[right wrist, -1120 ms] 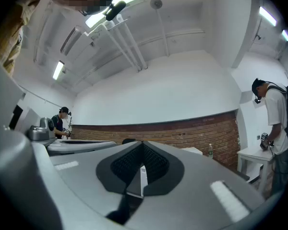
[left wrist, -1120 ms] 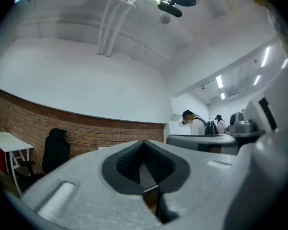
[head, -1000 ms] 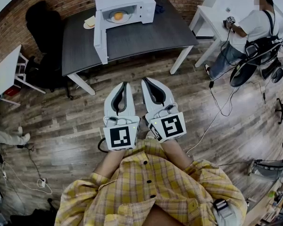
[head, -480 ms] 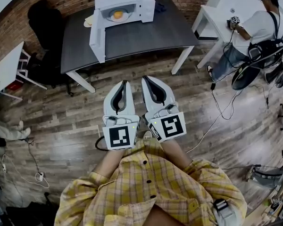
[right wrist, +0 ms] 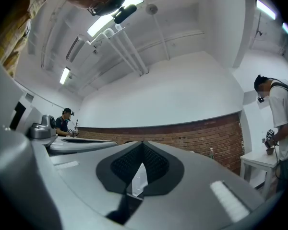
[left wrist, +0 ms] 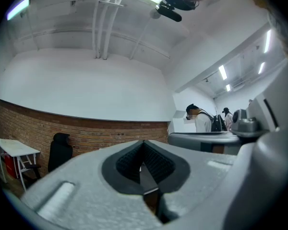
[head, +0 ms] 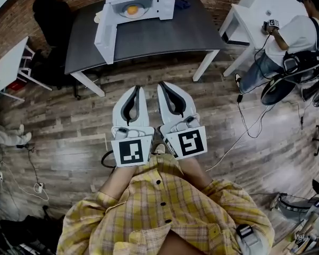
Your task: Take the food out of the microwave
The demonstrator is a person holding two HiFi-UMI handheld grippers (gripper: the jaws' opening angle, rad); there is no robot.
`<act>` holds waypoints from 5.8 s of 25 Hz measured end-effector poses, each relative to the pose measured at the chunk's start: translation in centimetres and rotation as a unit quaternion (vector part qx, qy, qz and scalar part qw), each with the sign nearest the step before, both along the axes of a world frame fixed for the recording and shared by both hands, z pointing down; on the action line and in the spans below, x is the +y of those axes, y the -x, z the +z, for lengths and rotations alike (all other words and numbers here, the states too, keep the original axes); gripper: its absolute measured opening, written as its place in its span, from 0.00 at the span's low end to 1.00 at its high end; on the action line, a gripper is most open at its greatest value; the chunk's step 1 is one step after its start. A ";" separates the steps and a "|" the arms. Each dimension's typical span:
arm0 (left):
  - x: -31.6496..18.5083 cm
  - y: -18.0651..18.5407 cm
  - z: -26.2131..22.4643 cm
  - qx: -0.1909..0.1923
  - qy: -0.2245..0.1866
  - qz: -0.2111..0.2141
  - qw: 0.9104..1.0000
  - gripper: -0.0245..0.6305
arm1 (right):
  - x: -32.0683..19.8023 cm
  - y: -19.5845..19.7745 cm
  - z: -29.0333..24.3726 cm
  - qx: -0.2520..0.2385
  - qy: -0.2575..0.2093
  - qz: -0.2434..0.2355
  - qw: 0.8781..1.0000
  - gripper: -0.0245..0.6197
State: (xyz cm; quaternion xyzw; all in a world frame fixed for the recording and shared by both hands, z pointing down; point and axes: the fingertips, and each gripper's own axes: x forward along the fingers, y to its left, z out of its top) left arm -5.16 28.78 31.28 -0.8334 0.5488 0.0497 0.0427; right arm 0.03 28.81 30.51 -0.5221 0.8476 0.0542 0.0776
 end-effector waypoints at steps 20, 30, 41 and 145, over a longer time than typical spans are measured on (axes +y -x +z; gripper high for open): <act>-9.1 1.1 2.6 0.001 0.023 -0.033 0.999 0.04 | -9.6 0.5 1.7 0.012 0.019 -0.023 0.999 0.04; -19.2 2.1 1.4 0.021 0.019 -0.024 0.999 0.04 | -19.4 1.5 1.2 0.021 0.023 -0.020 0.999 0.04; -29.5 3.7 0.8 0.020 0.020 -0.012 1.000 0.04 | -29.5 3.6 0.0 0.010 0.024 -0.004 1.000 0.04; -70.0 2.1 36.5 0.534 0.381 -0.060 0.752 0.22 | -57.8 -3.6 12.5 0.041 0.158 -0.068 0.984 0.04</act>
